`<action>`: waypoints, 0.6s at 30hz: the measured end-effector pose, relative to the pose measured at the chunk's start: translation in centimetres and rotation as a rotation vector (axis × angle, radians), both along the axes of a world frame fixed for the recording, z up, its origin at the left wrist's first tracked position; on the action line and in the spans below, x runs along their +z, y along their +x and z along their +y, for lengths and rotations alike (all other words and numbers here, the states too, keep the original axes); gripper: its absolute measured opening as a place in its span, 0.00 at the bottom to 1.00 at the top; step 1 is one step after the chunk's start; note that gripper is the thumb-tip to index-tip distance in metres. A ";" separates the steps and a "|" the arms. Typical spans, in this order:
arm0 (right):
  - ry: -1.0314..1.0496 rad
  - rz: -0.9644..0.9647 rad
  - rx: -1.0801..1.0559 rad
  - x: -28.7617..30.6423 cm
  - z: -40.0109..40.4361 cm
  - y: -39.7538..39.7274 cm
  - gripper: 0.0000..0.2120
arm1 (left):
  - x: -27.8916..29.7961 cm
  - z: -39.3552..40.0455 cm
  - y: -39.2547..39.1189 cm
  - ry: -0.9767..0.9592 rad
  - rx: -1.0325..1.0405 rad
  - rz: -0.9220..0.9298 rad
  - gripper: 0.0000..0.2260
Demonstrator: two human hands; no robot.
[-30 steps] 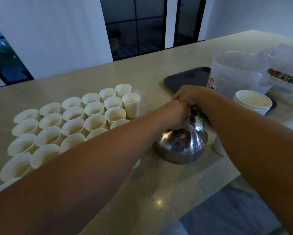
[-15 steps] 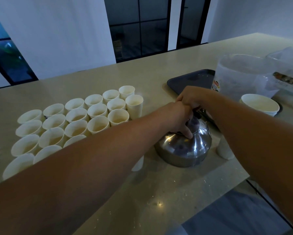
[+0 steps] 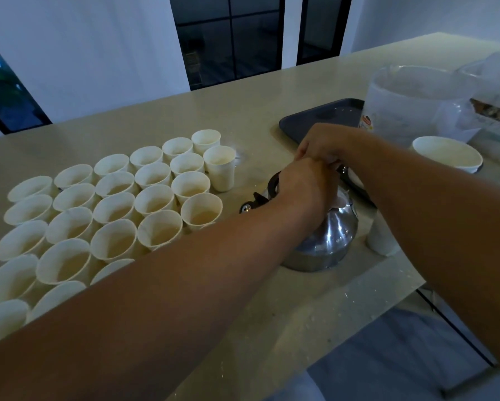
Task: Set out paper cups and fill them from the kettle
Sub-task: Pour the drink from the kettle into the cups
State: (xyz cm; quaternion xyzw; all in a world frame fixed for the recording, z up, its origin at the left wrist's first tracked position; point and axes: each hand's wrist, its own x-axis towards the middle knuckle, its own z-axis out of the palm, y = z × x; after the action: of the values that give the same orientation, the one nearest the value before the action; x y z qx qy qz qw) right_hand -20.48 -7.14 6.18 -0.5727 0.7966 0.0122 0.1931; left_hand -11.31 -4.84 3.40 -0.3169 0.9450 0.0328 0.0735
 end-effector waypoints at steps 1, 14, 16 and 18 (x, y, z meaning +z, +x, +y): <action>0.003 0.001 -0.001 -0.1 0.2 0.0 0.19 | 0.0 0.2 0.2 -0.035 0.008 0.003 0.21; -0.013 -0.076 -0.076 0.7 1.2 0.8 0.10 | 0.0 -1.0 3.5 0.016 -0.109 0.050 0.21; 0.039 -0.045 -0.077 0.8 1.2 1.0 0.12 | -0.1 -1.3 3.6 0.000 -0.120 0.072 0.18; 0.034 -0.058 -0.079 0.9 1.3 0.9 0.14 | 0.0 -1.8 3.5 -0.016 -0.185 0.071 0.16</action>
State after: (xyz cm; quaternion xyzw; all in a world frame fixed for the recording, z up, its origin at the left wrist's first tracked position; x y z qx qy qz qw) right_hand -19.56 -5.82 7.06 -0.5373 0.8125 0.0016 0.2263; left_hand -7.79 -6.60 3.42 -0.2273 0.9725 0.0293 0.0402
